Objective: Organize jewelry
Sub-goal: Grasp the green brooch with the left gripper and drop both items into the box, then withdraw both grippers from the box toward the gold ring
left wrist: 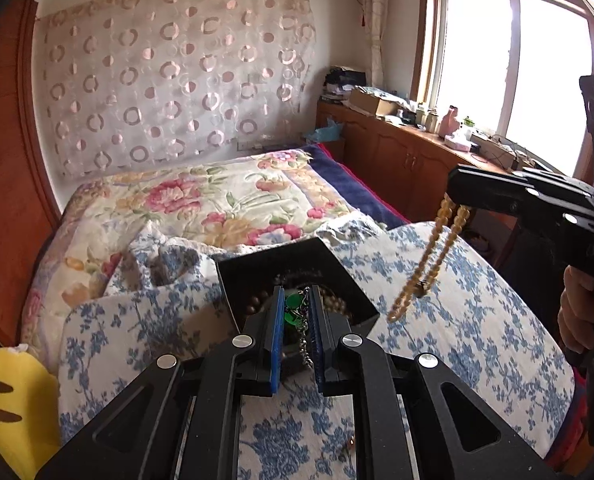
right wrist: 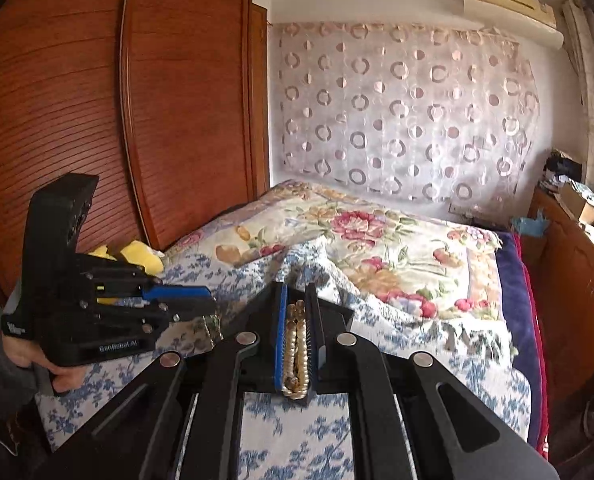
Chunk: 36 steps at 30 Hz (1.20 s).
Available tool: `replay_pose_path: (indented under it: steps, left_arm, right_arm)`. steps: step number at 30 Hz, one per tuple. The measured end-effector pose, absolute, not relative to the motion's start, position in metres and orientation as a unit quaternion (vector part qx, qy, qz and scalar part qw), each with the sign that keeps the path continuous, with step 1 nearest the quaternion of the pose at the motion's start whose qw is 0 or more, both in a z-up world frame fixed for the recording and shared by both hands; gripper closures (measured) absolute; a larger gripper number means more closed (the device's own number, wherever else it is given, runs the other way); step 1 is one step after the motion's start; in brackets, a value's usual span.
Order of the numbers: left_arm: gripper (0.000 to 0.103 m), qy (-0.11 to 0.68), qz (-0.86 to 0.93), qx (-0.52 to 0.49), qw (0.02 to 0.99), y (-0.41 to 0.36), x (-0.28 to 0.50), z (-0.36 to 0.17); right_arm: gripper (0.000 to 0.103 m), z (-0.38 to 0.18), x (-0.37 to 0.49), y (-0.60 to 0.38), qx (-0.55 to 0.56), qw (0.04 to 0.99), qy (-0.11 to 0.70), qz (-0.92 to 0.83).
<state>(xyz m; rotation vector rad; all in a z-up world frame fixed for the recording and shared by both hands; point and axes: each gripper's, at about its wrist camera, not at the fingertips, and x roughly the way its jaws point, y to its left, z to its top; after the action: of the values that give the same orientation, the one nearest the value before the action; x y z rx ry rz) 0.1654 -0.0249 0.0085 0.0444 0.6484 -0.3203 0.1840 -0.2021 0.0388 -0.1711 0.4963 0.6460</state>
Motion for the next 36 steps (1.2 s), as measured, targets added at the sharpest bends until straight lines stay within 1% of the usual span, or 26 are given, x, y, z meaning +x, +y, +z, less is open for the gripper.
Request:
replay_pose_path:
  steps: [8, 24, 26, 27, 28, 36]
  left_arm:
    - [0.092, 0.318, -0.149, 0.020, 0.936, -0.023, 0.183, 0.007]
    - [0.092, 0.320, -0.141, 0.020, 0.937, -0.020, 0.216, 0.007]
    - [0.092, 0.321, -0.142, 0.022, 0.936, -0.022, 0.219, 0.007]
    - [0.092, 0.321, -0.143, 0.023, 0.936, -0.022, 0.221, 0.008]
    - [0.092, 0.320, -0.143, 0.025, 0.936, -0.023, 0.222, 0.008]
    - [0.092, 0.324, -0.142, 0.033, 0.935, -0.026, 0.240, 0.009]
  right_arm:
    - [0.093, 0.039, 0.211, -0.187, -0.088, 0.909, 0.244, 0.326]
    - [0.092, -0.024, 0.244, -0.167, -0.089, 0.884, 0.317, 0.332]
    - [0.092, -0.027, 0.243, -0.168, -0.085, 0.884, 0.319, 0.332]
    - [0.090, -0.027, 0.243, -0.169, -0.085, 0.884, 0.320, 0.331]
    - [0.089, -0.028, 0.243, -0.170, -0.085, 0.885, 0.320, 0.328]
    - [0.089, -0.035, 0.238, -0.186, -0.073, 0.889, 0.326, 0.314]
